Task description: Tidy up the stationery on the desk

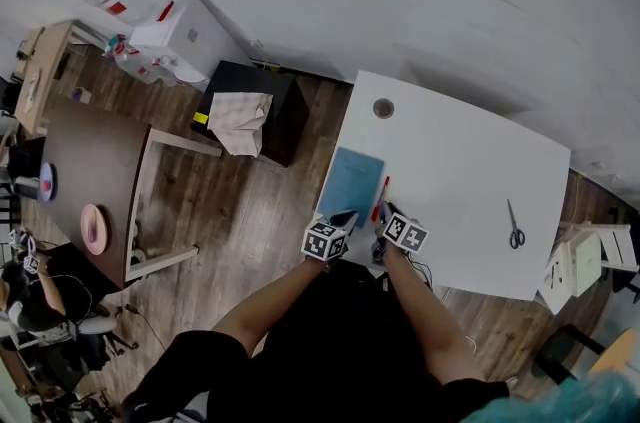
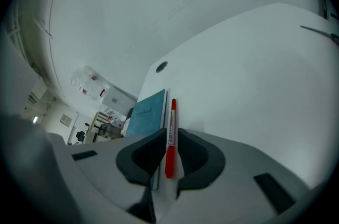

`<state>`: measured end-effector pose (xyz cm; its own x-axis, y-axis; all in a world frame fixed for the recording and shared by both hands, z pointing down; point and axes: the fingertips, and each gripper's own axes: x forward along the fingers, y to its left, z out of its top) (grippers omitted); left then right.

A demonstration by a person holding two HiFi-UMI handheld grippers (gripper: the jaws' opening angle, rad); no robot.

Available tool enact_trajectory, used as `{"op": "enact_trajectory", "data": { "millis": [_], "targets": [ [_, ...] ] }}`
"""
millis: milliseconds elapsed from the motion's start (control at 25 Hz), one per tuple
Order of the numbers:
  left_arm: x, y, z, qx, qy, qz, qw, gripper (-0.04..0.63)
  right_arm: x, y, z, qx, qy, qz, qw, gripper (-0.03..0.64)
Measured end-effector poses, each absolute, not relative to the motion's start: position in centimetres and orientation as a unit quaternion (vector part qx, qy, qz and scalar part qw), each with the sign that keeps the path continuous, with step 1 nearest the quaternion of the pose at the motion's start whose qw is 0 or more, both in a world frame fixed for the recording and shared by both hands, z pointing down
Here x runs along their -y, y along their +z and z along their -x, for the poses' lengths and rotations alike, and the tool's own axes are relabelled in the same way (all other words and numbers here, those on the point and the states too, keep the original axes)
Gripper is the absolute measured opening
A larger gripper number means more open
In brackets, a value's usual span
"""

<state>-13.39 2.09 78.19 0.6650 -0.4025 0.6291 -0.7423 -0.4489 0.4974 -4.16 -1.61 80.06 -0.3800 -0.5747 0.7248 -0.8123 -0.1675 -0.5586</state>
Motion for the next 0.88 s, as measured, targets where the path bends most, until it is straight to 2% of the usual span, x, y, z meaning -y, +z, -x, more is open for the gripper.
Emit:
{"op": "enact_trajectory", "data": {
  "millis": [200,440,640,880],
  "targets": [
    [-2.2,78.7,10.9,0.329,0.214,-0.825,0.407,0.014,0.6,78.3,0.1,0.651,0.508,-0.552,0.115,0.063],
    [-1.8,74.8,4.7,0.278,0.167,-0.876,0.358,0.014,-1.6,77.3,-5.6,0.665,0.497,-0.538,0.148,0.061],
    [-2.2,73.9,-2.3,0.269,0.18,-0.878,0.353,0.014,-3.4,75.4,-11.9,0.689,0.472,-0.532,0.137,0.044],
    [-2.9,73.5,-10.0,0.254,0.2,-0.882,0.344,0.014,-5.6,74.0,-21.2,0.704,0.41,-0.547,0.193,0.044]
  ]
}}
